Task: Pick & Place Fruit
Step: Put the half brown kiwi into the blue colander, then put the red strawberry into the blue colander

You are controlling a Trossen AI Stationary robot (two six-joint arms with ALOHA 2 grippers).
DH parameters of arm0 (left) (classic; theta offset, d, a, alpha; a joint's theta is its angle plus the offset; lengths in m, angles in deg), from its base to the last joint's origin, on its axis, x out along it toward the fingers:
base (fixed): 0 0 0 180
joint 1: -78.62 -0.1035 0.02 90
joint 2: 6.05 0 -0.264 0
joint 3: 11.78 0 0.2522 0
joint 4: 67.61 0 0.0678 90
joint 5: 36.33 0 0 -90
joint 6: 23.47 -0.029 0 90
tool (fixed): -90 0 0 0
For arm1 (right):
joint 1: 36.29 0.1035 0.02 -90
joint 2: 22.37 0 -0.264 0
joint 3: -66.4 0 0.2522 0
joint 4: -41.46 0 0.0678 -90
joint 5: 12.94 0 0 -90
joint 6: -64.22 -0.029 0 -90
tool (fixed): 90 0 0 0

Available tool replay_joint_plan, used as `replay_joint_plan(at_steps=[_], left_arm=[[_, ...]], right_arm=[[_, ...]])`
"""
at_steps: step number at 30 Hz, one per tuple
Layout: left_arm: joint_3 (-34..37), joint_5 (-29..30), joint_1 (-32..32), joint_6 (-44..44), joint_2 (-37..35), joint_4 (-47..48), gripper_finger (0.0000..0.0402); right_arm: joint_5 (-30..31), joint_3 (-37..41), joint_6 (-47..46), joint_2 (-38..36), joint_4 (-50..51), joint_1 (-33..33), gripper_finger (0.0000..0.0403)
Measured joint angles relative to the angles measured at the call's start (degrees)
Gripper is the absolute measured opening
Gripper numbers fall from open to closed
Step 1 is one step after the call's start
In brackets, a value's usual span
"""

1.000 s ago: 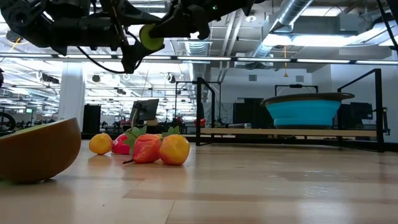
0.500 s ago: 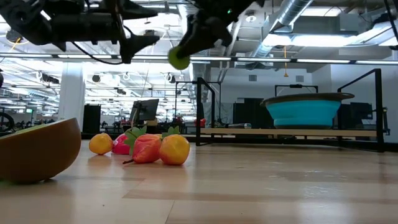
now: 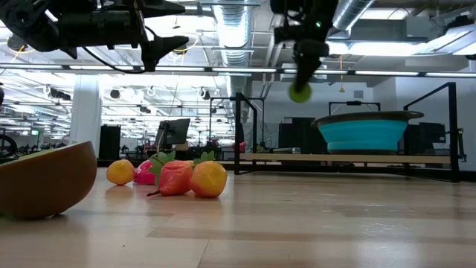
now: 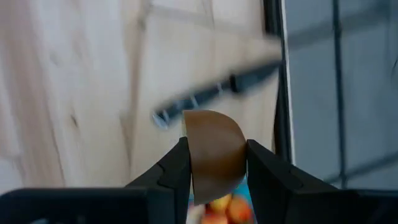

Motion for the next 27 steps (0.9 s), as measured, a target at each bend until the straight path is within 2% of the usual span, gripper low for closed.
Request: replay_joint_plan(at_steps=[6, 13, 16, 23, 27], left_arm=[[0.0, 0.0, 0.0, 0.0, 0.0, 0.2, 0.0296], [0.0, 0.0, 0.0, 0.0, 0.0, 0.2, 0.0296], [0.0, 0.0, 0.0, 0.0, 0.0, 0.2, 0.0296], [0.0, -0.1, 0.0, 0.0, 0.0, 0.4, 0.0296], [0.0, -0.2, 0.0, 0.1, 0.0, 0.8, 0.0296]], right_arm=[[0.0, 1.0, -6.4, 0.4, 7.8, -7.9, 0.0116], [0.0, 4.5, -8.8, 0.4, 8.4, -15.1, 0.0117], [0.0, 5.5, -8.8, 0.5, 8.4, -17.0, 0.0145], [-0.2, 5.3, -4.9, 0.5, 8.5, -17.6, 0.0261], [-1.2, 3.4, -3.7, 0.4, 8.5, -15.8, 0.0263]])
